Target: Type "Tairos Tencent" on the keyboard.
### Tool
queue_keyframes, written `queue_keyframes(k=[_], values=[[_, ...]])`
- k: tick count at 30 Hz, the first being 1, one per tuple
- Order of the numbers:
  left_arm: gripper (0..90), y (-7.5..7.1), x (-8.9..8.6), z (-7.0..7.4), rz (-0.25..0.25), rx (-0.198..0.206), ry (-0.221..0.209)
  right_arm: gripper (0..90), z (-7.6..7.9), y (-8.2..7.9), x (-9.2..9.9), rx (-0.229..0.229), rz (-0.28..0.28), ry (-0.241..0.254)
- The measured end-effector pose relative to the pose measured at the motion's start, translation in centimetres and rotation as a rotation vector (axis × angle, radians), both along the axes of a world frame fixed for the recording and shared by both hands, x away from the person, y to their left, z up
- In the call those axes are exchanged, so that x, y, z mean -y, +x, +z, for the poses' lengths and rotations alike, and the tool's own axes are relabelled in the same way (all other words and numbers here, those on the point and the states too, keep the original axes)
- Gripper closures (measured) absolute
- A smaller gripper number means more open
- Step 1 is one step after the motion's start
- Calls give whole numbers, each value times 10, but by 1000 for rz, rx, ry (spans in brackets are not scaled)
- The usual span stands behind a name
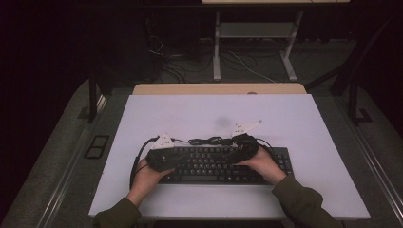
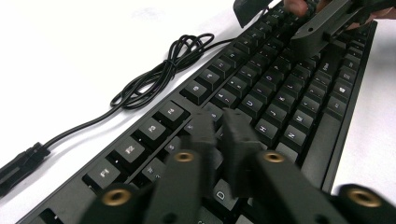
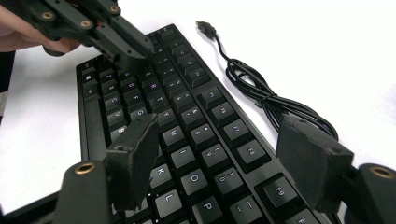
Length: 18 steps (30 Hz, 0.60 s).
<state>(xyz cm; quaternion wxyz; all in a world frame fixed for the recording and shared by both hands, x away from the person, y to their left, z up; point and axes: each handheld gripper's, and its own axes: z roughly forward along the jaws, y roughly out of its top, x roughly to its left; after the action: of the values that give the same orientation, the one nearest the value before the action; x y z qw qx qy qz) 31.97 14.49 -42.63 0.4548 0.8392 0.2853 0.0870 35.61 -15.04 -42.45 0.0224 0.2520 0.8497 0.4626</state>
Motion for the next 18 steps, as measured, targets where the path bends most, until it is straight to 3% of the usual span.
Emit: queue_keyframes(k=[18], values=[[889, 5, 7, -9, -12, -25, 43, 282, 0, 0, -1, 3, -5, 0]])
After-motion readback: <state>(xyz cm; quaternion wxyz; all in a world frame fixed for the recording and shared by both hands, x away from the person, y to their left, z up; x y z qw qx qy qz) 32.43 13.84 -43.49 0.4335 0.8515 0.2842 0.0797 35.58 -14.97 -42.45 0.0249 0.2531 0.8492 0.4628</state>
